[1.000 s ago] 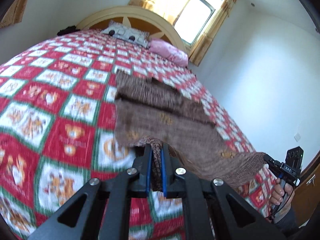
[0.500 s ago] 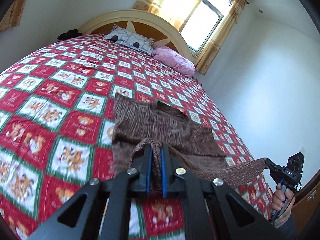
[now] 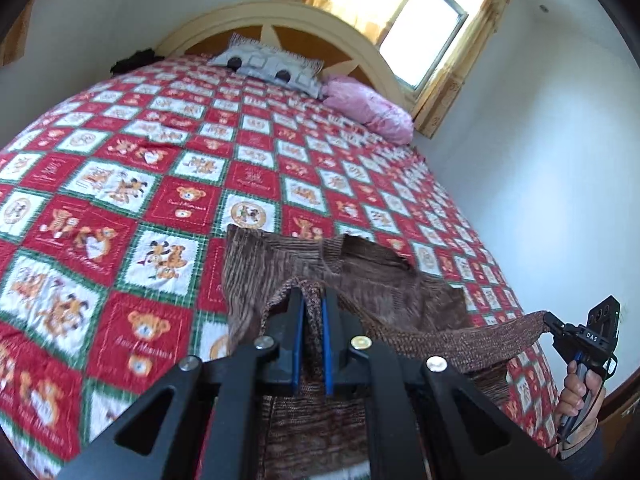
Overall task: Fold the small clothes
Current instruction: 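Lift the hem with both tools and fold it over toward the collar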
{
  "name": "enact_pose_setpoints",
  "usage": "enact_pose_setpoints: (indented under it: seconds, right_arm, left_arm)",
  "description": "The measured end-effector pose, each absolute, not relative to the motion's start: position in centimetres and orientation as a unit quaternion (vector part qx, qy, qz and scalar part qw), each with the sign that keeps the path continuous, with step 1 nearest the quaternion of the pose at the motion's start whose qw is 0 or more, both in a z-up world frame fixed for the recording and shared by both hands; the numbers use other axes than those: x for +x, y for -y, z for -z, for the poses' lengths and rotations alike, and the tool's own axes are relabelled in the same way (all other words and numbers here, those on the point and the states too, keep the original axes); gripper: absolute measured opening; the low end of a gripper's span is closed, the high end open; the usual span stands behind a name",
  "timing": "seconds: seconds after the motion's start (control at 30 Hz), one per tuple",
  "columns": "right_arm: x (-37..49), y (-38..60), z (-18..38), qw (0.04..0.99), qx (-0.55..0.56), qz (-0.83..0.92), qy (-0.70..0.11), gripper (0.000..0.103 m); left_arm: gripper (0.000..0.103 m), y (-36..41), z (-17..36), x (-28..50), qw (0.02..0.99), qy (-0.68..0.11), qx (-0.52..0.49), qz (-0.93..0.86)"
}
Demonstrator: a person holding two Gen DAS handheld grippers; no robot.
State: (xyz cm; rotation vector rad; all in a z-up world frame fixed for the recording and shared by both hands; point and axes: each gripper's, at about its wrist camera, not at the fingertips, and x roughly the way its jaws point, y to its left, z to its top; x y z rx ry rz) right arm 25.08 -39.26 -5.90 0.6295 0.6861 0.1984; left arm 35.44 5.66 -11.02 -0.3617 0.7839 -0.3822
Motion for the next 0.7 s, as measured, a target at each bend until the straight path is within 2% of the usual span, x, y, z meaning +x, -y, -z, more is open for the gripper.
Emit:
enact_pose_setpoints:
  seconds: [0.37,0.5,0.57,0.6,0.63,0.67,0.7]
  right_arm:
    - [35.6,41.4,13.0,0.834,0.335,-0.049,-0.435,0.005]
    - [39.4,42.0,14.5,0.823,0.356,-0.053,-0.44,0.006]
    - [40.5,42.3,14.6,0.832,0.353,-0.033,-0.426,0.012]
    - [40.7,42.5,14.7,0.834,0.357,-0.03,-0.42,0.029]
    - [40.8,42.4,14.6,0.836,0.357,-0.031,-0.415,0.05]
    - [40.5,42.2,14.4,0.841,0.351,-0.03,-0.411,0.056]
    - [40.1,41.8,14.1,0.848,0.337,-0.03,-0.408,0.057]
  left_arm:
    - [0.008,-4.0,17.1,43.8,0.859,-0.449,-0.181,0.166]
    - [0.012,-4.2,18.2,45.8,0.855,-0.461,-0.189,0.146]
    - [0.013,-4.7,18.4,46.4,0.856,-0.461,-0.197,0.128]
    - [0.017,-5.0,18.3,46.5,0.857,-0.458,-0.201,0.12]
    - [0.021,-5.5,18.1,46.5,0.86,-0.456,-0.202,0.105]
    - [0.033,-5.9,17.9,46.4,0.862,-0.455,-0.201,0.096]
    - [0.043,-6.2,17.8,46.3,0.864,-0.453,-0.201,0.091]
